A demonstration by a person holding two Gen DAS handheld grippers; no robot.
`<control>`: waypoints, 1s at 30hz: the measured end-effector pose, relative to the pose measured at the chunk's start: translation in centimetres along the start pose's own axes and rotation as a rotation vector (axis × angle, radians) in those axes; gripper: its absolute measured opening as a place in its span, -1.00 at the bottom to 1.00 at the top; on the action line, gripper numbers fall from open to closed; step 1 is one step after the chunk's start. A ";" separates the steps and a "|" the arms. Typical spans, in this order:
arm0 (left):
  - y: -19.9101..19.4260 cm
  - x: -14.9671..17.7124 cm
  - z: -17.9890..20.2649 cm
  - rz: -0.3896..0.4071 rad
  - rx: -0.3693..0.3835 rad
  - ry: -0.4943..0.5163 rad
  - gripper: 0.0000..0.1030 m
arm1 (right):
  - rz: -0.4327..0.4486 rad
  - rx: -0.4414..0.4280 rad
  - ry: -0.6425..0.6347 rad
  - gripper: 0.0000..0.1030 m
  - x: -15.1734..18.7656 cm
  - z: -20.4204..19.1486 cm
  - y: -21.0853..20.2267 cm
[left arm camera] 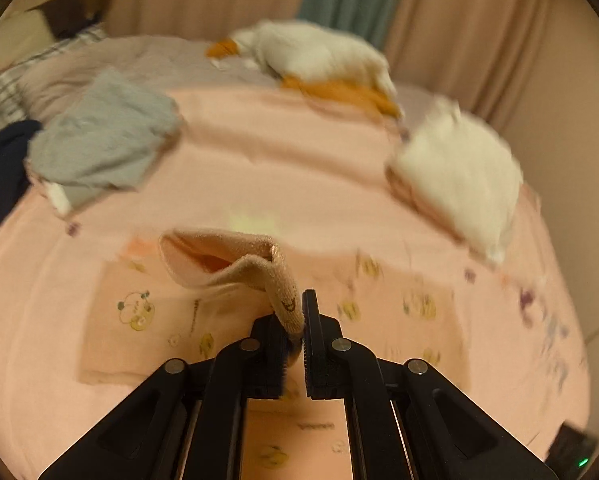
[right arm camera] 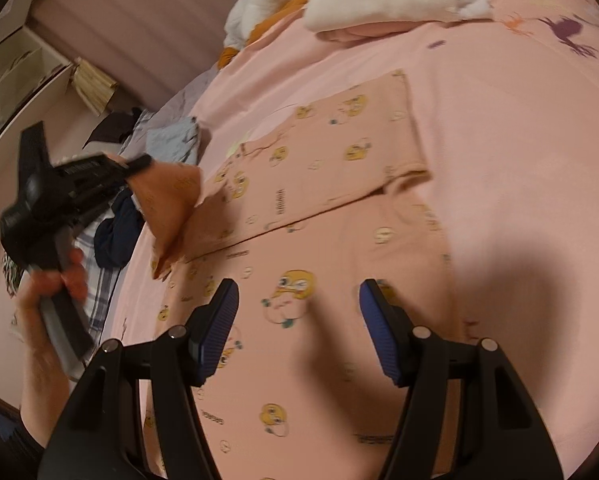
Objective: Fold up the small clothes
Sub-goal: 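Grasp the other sleeve cuff with the left gripper and fold it across the body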
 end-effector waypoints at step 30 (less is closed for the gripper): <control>-3.0 10.6 -13.1 -0.107 0.032 -0.220 0.39 | -0.115 0.218 -0.167 -0.35 -8.1 -5.2 11.7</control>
Point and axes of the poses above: each gripper's, at about its wrist camera, not at the fingertips, and y roughly the way its jaws point, z to its right, x to its underside, the point moved 5 cm from there along y, roughly the way its jaws point, and after that the axes turned 8 degrees about -z, right-handed, at the moved point
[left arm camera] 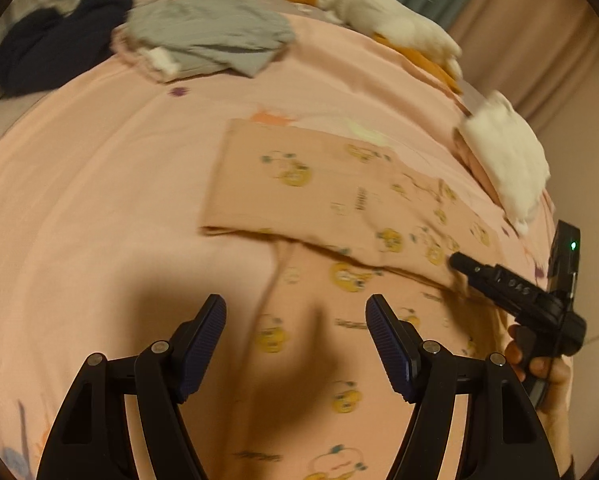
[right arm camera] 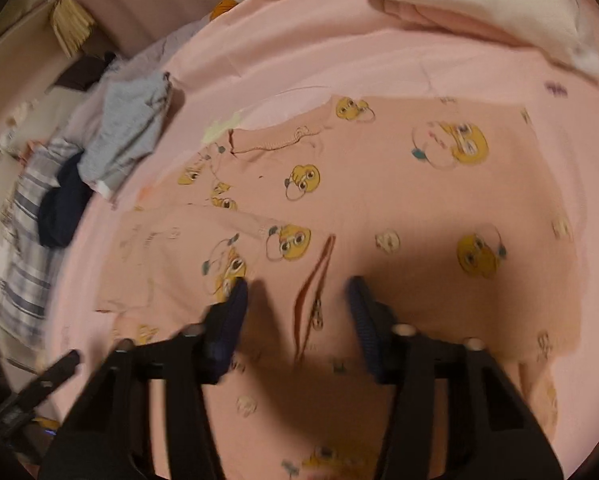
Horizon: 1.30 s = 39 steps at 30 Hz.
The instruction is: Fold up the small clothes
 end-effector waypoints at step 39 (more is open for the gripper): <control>7.1 -4.6 4.2 -0.023 -0.105 0.189 -0.07 | 0.053 0.215 -0.050 -0.69 1.0 8.8 -5.4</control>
Point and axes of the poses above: each gripper's, at about its wrist camera, not at the fingertips, and y roughly the way its jaws point, z to its right, x to its underside, the point moved 5 cm from there along y, roughly the way its jaws point, and after that the axes turned 8 degrees about -z, right-handed, at the moved point
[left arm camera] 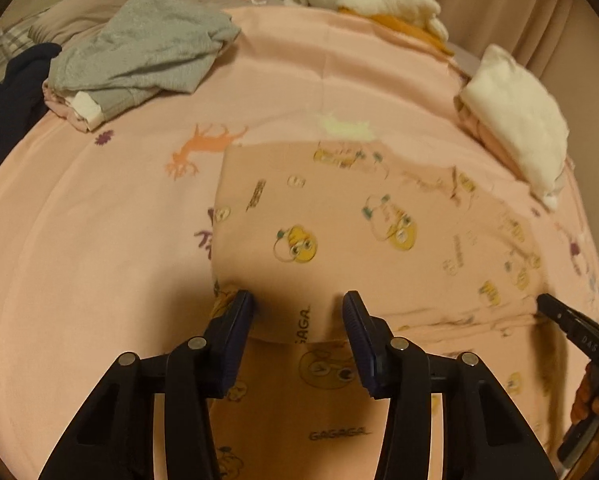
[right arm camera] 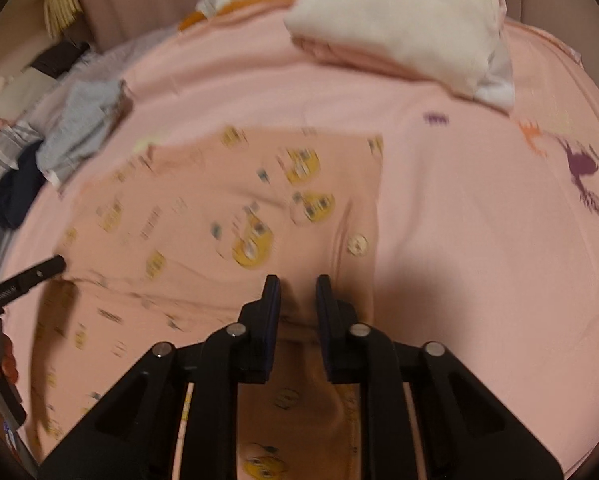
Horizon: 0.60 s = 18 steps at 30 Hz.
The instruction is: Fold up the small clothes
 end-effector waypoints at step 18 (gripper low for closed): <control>-6.7 8.8 -4.9 -0.042 0.144 -0.121 0.34 | 0.003 -0.196 0.092 0.10 9.6 1.2 -7.9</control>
Point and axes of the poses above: each gripper's, at about its wrist camera, not at the fingertips, and y roughly the way its jaws point, z to its right, x to its underside, the point moved 5 cm from there along y, roughly the way its jaws point, and after that the axes turned 8 degrees about -z, right-handed, at the moved point
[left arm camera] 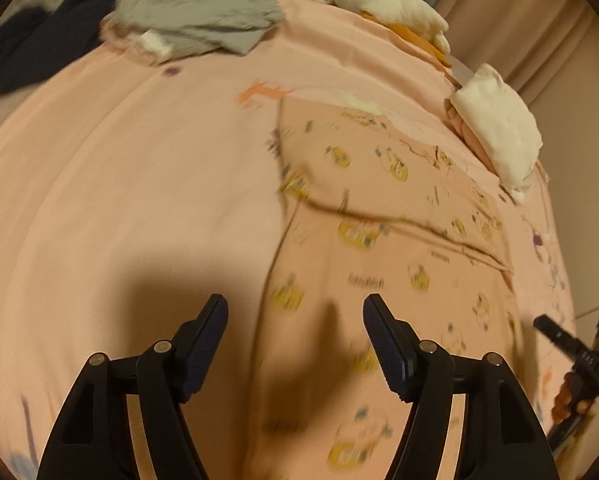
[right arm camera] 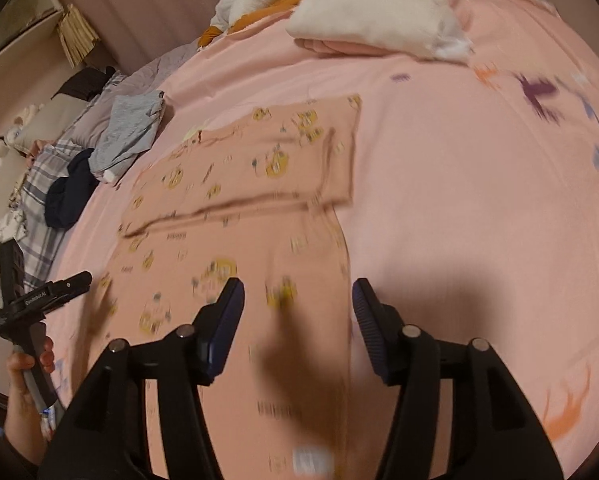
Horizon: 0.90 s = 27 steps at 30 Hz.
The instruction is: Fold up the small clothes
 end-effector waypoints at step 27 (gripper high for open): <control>-1.7 10.8 -0.4 -0.151 0.402 -0.067 0.29 | -0.198 -0.439 0.245 -0.07 11.9 0.4 -0.2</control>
Point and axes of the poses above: each gripper's, at about its wrist camera, not at the fingertips, and y roughly the way its jaws point, z to its right, x to its underside, the point moved 5 cm from there along y, roughly the way its jaws point, and after that the axes turned 8 degrees about -z, right-handed, at the moved point
